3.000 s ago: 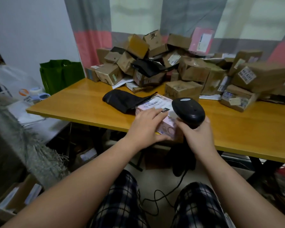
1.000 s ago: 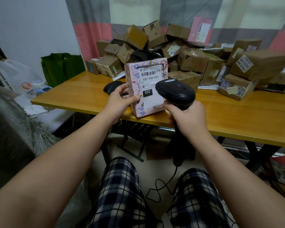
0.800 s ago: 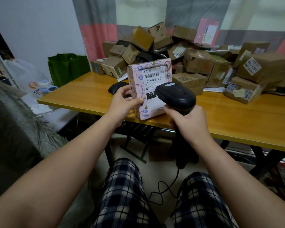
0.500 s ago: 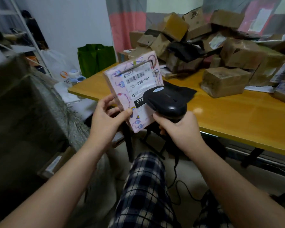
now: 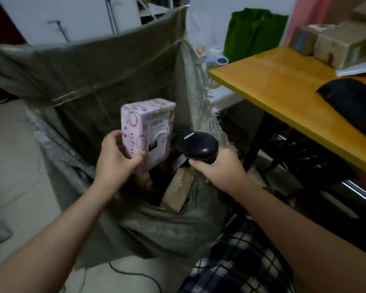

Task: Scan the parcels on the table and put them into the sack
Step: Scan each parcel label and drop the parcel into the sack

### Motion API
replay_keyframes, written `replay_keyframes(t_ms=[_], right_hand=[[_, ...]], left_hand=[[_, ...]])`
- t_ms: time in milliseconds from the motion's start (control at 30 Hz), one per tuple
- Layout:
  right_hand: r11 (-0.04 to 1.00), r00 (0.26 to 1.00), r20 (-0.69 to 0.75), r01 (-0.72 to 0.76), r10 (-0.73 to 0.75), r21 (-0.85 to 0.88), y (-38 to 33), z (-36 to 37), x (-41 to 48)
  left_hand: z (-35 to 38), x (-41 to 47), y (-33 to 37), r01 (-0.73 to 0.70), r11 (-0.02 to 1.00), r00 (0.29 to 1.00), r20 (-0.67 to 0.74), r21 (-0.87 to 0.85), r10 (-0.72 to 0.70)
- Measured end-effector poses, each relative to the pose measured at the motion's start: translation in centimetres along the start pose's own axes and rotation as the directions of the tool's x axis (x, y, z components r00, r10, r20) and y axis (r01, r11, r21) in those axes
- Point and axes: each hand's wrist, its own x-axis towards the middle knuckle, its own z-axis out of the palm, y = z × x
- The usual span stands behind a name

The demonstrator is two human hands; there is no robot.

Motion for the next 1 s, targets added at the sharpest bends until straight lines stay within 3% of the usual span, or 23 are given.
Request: replay_keyframes(t_ms=[200, 433, 633, 833, 1000], right_hand=[[0.992, 0.995, 0.067, -0.066, 0.073, -0.109, 2.5, 3.5, 1.7], [0.975, 0.974, 0.095, -0.197, 0.207, -0.101, 3.5, 5.5, 3.9], [0.969, 0.964, 0.119, -0.229, 0.239, -0.088, 4.1, 6.4, 4.2], [0.97, 0.966, 0.104, -0.229, 0.237, -0.083, 4.9, 6.5, 4.4], [0.972, 0.968, 0.107, -0.22, 0.228, -0.081, 4.8, 6.7, 4.0]], left_hand=[[2.8, 1.1, -4.8, 0.068, 0.927, 0.985, 0.121, 0.369, -0.12], [6.7, 4.3, -8.0, 0.126, 0.812, 0.947, 0.174, 0.569, -0.269], [8.8, 3.1, -11.2, 0.269, 0.745, 0.843, 0.225, 0.611, -0.488], [7.4, 2.5, -11.9, 0.217, 0.679, 0.8, 0.27, 0.702, -0.536], [7.1, 3.6, -10.6, 0.297, 0.766, 0.799, 0.291, 0.571, -0.527]])
